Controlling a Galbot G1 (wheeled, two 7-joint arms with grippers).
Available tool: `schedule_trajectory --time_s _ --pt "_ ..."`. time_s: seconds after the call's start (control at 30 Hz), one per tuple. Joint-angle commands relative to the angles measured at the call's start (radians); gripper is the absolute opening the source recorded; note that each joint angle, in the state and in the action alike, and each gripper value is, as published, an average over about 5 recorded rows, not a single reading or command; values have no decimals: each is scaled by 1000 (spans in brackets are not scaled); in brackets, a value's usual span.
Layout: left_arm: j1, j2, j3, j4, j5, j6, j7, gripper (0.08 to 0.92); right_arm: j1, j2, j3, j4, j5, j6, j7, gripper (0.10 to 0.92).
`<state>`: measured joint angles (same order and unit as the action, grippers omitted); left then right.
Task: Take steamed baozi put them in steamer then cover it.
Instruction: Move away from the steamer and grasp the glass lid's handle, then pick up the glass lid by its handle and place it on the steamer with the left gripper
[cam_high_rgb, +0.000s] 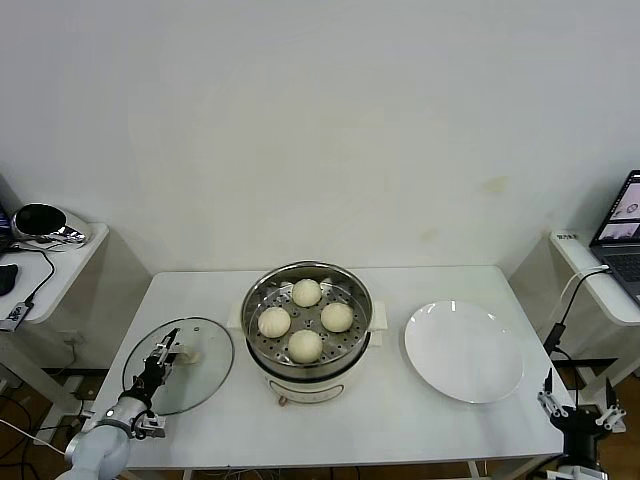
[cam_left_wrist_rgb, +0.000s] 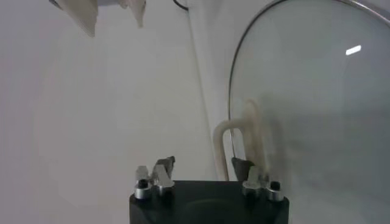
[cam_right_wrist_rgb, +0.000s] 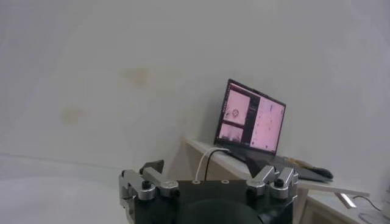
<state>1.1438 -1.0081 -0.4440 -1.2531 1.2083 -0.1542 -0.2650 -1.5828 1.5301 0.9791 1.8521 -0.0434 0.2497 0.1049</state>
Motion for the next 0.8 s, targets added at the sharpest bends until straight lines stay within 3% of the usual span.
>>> schedule_trajectory --time_s 0.03,0.43,0.6,0.8 --pt "-23 -5 3 47 -14 -7 -3 464 -5 -1 5 1 -1 4 -1 823" --pt "6 -17 -34 1 -53 -32 -32 154 -10 -1 -3 6 -4 12 -4 823" --pt "95 -8 -97 -170 -99 18 -61 147 -9 -5 -13 12 -5 11 -7 823" --pt "296 11 -212 -447 -173 202 -32 142 -6 -15 -30 19 -5 10 -9 823"
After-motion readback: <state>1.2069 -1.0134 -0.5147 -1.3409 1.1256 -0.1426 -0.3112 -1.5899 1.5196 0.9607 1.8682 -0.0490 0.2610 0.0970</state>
